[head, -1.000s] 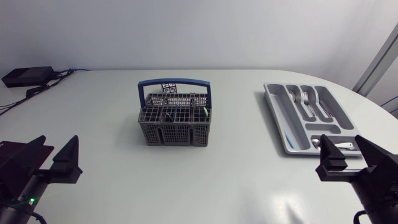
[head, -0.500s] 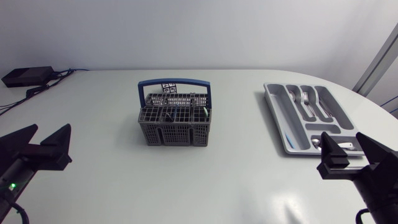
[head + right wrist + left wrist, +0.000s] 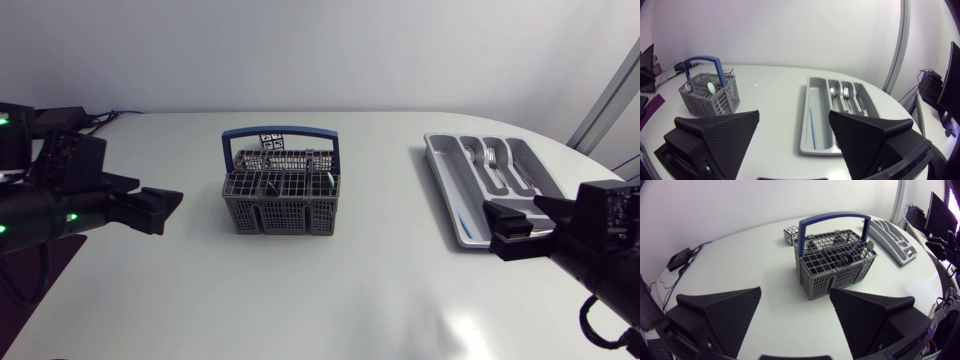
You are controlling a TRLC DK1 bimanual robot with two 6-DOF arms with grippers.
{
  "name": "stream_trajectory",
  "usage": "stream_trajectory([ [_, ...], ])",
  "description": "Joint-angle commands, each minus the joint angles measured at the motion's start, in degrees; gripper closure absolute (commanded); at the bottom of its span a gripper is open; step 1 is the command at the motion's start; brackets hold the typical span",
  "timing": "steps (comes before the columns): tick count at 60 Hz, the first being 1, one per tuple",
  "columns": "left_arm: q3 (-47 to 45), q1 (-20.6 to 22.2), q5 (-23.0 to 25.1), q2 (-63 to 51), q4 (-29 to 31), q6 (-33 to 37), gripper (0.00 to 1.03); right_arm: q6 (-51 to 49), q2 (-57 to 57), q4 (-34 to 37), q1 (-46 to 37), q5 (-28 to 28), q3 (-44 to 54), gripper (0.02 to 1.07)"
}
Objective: Transfer all utensils from the basket to the drawer tray.
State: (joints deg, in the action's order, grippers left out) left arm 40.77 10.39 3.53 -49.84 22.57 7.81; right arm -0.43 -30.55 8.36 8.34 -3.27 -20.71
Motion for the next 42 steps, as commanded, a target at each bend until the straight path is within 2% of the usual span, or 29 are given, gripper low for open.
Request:
stream_trajectory([
  [1, 3.52, 2.18, 1.48, -4.91, 1.16, 2.29, 0.08, 0.07, -5.40, 3.59, 2.47, -0.86, -4.69, 0.07],
  [11, 7.83, 8.86, 2.36, -12.56, 0.55, 2.29, 0.08, -3.35, -16.39, 10.45, 5.46, -0.16, -12.07, 0.07],
  [18, 11.08, 11.40, 3.24, -16.25, -1.30, 2.82, 0.08, -7.48, -20.96, 13.35, 6.08, 8.28, -14.62, 0.07],
  [23, 13.81, 13.34, 4.29, -19.24, -1.47, 3.08, 0.09, -9.86, -24.21, 13.88, 6.08, 11.44, -16.20, 0.07],
  [29, 16.00, 14.57, 4.47, -22.40, -2.62, 3.17, 0.10, -10.56, -27.55, 13.26, 7.39, 11.88, -17.70, 0.07],
  [39, 16.44, 16.15, 4.47, -26.36, -8.50, 3.88, 0.22, -10.74, -31.77, 11.77, 10.21, 11.88, -19.19, 0.07],
  [42, 16.79, 16.33, 4.47, -28.29, -9.21, 4.23, 0.23, -10.91, -32.82, 11.33, 10.91, 11.79, -19.37, 0.07],
])
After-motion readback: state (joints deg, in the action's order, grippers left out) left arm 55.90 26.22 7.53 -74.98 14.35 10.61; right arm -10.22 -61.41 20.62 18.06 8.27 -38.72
